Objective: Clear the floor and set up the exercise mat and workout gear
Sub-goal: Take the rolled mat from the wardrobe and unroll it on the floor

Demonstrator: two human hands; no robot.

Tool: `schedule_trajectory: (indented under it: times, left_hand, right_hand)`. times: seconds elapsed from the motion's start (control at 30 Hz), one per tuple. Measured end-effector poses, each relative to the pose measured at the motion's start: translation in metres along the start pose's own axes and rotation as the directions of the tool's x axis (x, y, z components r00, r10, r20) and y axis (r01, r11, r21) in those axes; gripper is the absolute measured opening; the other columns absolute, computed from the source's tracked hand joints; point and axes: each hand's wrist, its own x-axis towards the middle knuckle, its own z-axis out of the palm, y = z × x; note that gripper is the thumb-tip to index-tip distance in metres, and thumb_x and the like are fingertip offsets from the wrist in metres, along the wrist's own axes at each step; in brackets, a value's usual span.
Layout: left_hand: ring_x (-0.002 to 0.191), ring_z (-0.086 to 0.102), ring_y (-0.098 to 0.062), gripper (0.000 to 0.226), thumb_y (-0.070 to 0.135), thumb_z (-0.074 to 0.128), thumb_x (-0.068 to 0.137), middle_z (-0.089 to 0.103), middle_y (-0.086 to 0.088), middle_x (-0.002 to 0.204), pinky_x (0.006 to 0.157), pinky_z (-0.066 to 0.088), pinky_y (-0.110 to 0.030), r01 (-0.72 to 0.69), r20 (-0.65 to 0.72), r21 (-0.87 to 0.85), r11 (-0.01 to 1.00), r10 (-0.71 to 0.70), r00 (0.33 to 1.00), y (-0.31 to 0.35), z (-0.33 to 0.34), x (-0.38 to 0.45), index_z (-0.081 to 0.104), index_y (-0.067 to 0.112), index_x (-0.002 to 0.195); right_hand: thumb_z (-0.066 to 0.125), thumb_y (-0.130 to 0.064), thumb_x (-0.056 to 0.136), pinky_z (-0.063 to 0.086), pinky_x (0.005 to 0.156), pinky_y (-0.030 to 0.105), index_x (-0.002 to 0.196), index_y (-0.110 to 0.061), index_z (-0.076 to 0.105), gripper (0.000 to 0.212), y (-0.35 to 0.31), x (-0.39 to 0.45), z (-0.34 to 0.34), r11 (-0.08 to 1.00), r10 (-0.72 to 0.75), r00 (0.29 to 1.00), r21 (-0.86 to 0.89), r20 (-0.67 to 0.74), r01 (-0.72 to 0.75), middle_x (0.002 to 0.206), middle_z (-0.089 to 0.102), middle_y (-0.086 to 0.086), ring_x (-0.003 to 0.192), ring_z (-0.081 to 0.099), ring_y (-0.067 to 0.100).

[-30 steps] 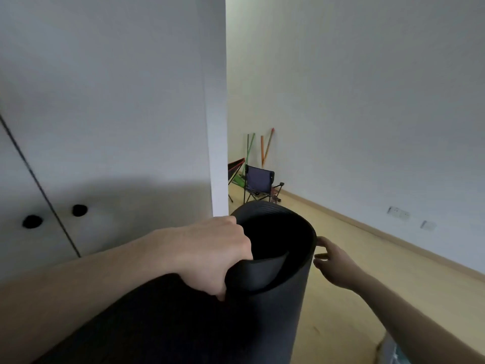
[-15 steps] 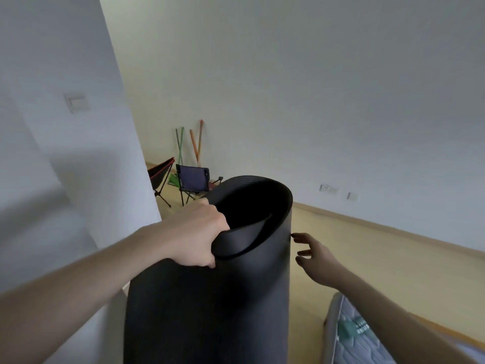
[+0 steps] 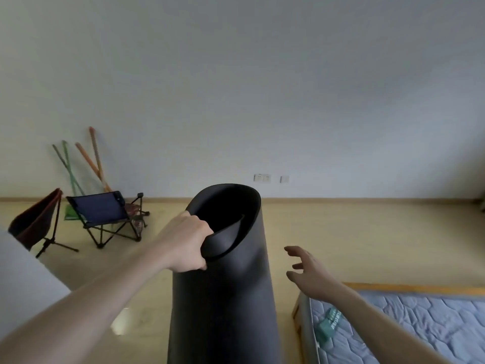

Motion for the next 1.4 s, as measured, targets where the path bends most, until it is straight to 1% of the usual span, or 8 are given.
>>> schedule_trajectory:
  times: [0.13, 0.3, 0.53, 0.63, 0.77, 0.97, 1.1, 1.4]
  left_hand:
    - [0.096, 0.054, -0.023, 0.037, 0.053, 0.083, 0.069, 0.065, 0.011, 0.088, 0.071, 0.033, -0.027, -0.072, 0.01, 0.019, 0.997, 0.072, 0.997, -0.017, 0.006, 0.064, 0.069, 0.029, 0.093]
    - [0.094, 0.053, -0.023, 0.034, 0.051, 0.084, 0.068, 0.063, 0.012, 0.086, 0.071, 0.038, -0.027, -0.13, 0.035, 0.043, 0.991, 0.129, 0.991, -0.028, 0.016, 0.154, 0.066, 0.029, 0.087]
    - [0.092, 0.053, -0.023, 0.041, 0.055, 0.084, 0.067, 0.064, 0.009, 0.091, 0.078, 0.047, -0.03, -0.152, 0.079, 0.094, 0.984, 0.145, 0.986, -0.038, 0.026, 0.299, 0.065, 0.03, 0.092]
    - [0.09, 0.052, -0.023, 0.041, 0.056, 0.084, 0.065, 0.061, 0.01, 0.085, 0.08, 0.051, -0.033, -0.131, 0.089, 0.071, 0.989, 0.124, 0.988, -0.043, 0.023, 0.35, 0.06, 0.03, 0.085]
    - [0.088, 0.051, -0.022, 0.039, 0.055, 0.085, 0.064, 0.053, 0.015, 0.072, 0.08, 0.051, -0.033, -0.122, 0.045, 0.031, 0.992, 0.121, 0.992, -0.043, 0.008, 0.423, 0.058, 0.03, 0.076]
    - [0.089, 0.05, -0.022, 0.036, 0.056, 0.084, 0.064, 0.057, 0.016, 0.076, 0.081, 0.051, -0.034, -0.165, -0.034, -0.028, 0.986, 0.164, 0.986, -0.032, -0.01, 0.525, 0.065, 0.03, 0.08]
    - [0.089, 0.047, -0.022, 0.037, 0.054, 0.085, 0.065, 0.057, 0.014, 0.08, 0.077, 0.045, -0.031, -0.224, -0.077, -0.043, 0.974, 0.22, 0.972, -0.018, -0.016, 0.597, 0.068, 0.03, 0.087]
    - [0.086, 0.052, -0.021, 0.037, 0.053, 0.084, 0.065, 0.06, 0.012, 0.082, 0.075, 0.038, -0.03, -0.424, -0.087, -0.088, 0.901, 0.417, 0.905, 0.009, -0.009, 0.796, 0.063, 0.027, 0.082]
  right_hand:
    - [0.062, -0.021, 0.097, 0.049, 0.095, 0.028, 0.152, -0.031, 0.034, 0.063, 0.007, 0.018, -0.009, 0.996, 0.087, 0.996, -0.001, -0.033, -0.087, 0.152, 0.042, -0.006, 0.123, 0.055, 0.015]
    - [0.061, -0.024, 0.097, 0.049, 0.101, 0.03, 0.152, -0.035, 0.034, 0.063, 0.023, 0.047, -0.029, 0.987, 0.159, 0.983, 0.04, -0.091, -0.155, 0.152, 0.041, -0.007, 0.124, 0.054, 0.014]
    - [0.061, -0.024, 0.096, 0.048, 0.094, 0.026, 0.151, -0.035, 0.034, 0.063, 0.062, 0.151, -0.066, 0.978, 0.194, 0.972, 0.1, -0.131, -0.181, 0.152, 0.042, -0.006, 0.124, 0.054, 0.014]
    - [0.062, -0.024, 0.097, 0.048, 0.092, 0.023, 0.152, -0.036, 0.034, 0.063, 0.074, 0.196, -0.082, 0.972, 0.211, 0.969, 0.136, -0.128, -0.193, 0.152, 0.042, -0.007, 0.123, 0.055, 0.013]
    - [0.061, -0.024, 0.096, 0.048, 0.092, 0.024, 0.151, -0.035, 0.035, 0.062, 0.088, 0.258, -0.112, 0.97, 0.201, 0.972, 0.163, -0.124, -0.179, 0.152, 0.042, -0.009, 0.12, 0.054, 0.011]
    - [0.061, -0.022, 0.096, 0.049, 0.097, 0.027, 0.152, -0.033, 0.035, 0.063, 0.104, 0.327, -0.159, 0.959, 0.233, 0.962, 0.198, -0.14, -0.203, 0.15, 0.041, -0.01, 0.121, 0.054, 0.012]
    - [0.062, -0.022, 0.095, 0.048, 0.094, 0.025, 0.151, -0.033, 0.037, 0.062, 0.127, 0.369, -0.188, 0.941, 0.302, 0.938, 0.212, -0.17, -0.264, 0.149, 0.042, -0.008, 0.119, 0.055, 0.013]
    - [0.062, -0.025, 0.092, 0.048, 0.094, 0.026, 0.151, -0.032, 0.036, 0.064, 0.172, 0.48, -0.246, 0.866, 0.475, 0.843, 0.305, -0.253, -0.397, 0.149, 0.043, -0.007, 0.118, 0.055, 0.014]
